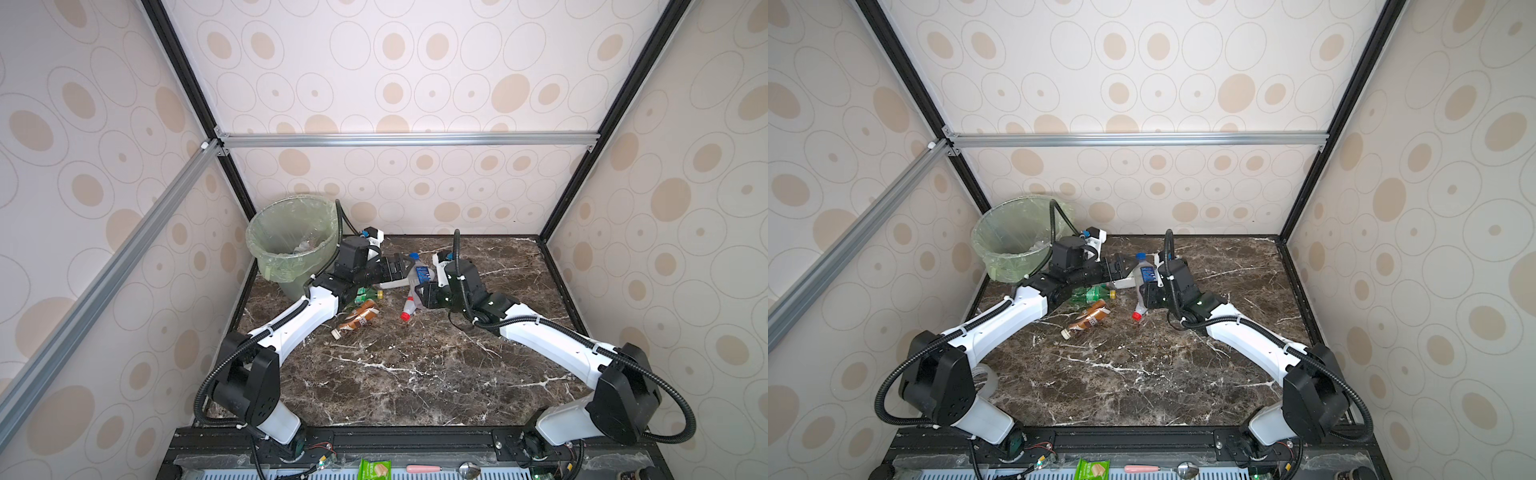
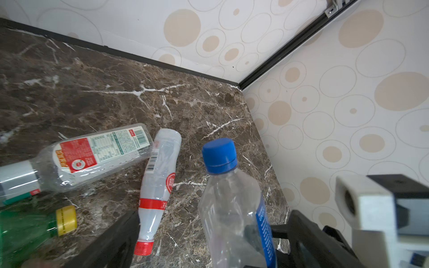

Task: Throw the plastic bottles in the bin
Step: Throw the plastic bottle into the trash bin.

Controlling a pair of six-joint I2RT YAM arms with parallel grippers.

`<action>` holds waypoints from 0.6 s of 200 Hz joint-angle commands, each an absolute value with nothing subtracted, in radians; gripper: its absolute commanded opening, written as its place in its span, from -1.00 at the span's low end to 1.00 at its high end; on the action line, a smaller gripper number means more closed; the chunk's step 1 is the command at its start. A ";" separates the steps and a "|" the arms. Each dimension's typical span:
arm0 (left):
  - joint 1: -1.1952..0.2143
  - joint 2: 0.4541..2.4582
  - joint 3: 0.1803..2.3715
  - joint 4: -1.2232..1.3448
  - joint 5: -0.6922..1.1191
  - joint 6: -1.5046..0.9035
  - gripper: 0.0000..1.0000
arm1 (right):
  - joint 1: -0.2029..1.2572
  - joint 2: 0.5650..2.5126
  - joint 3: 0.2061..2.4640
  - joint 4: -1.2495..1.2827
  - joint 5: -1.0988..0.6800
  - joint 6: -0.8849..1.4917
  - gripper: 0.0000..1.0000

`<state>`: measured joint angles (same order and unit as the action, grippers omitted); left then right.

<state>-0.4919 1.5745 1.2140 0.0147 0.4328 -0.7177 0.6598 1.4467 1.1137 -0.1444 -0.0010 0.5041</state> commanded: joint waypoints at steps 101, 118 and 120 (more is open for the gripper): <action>-0.527 1.625 1.257 0.099 0.459 -0.770 0.78 | 0.655 1.459 1.166 -0.094 -0.080 0.495 -0.13; -0.527 1.630 1.264 0.109 0.458 -0.777 0.69 | 0.655 1.454 1.154 -0.084 -0.084 0.498 -0.13; -0.527 1.631 1.264 0.110 0.457 -0.777 0.68 | 0.655 1.454 1.154 -0.082 -0.084 0.498 -0.13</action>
<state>-0.5198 1.6138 1.2179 0.0811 0.4629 -0.7620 0.6598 1.4551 1.1595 -0.1326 -0.0578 0.5037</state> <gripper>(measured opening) 0.860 0.439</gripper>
